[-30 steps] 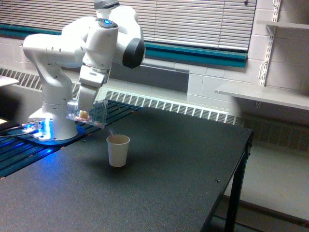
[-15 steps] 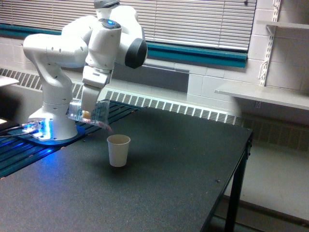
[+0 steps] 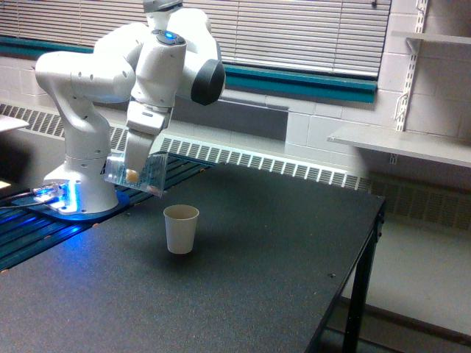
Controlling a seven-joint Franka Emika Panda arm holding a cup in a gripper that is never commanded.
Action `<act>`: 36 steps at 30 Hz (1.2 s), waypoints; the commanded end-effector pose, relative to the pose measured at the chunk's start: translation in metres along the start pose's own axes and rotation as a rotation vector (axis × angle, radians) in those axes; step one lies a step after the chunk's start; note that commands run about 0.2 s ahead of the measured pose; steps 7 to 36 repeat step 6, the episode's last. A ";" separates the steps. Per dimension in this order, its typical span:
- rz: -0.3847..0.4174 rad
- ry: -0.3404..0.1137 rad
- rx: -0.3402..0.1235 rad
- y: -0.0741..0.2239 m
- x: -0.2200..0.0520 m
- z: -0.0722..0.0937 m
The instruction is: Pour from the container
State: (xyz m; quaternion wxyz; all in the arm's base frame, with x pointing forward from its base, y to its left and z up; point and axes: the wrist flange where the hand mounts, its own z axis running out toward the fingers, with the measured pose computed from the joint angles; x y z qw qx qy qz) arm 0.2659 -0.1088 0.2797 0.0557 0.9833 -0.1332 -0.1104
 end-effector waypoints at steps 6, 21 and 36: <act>0.005 -0.005 0.030 -0.002 0.002 -0.003; 0.005 -0.005 0.030 -0.002 0.002 -0.003; 0.005 -0.005 0.030 -0.002 0.002 -0.003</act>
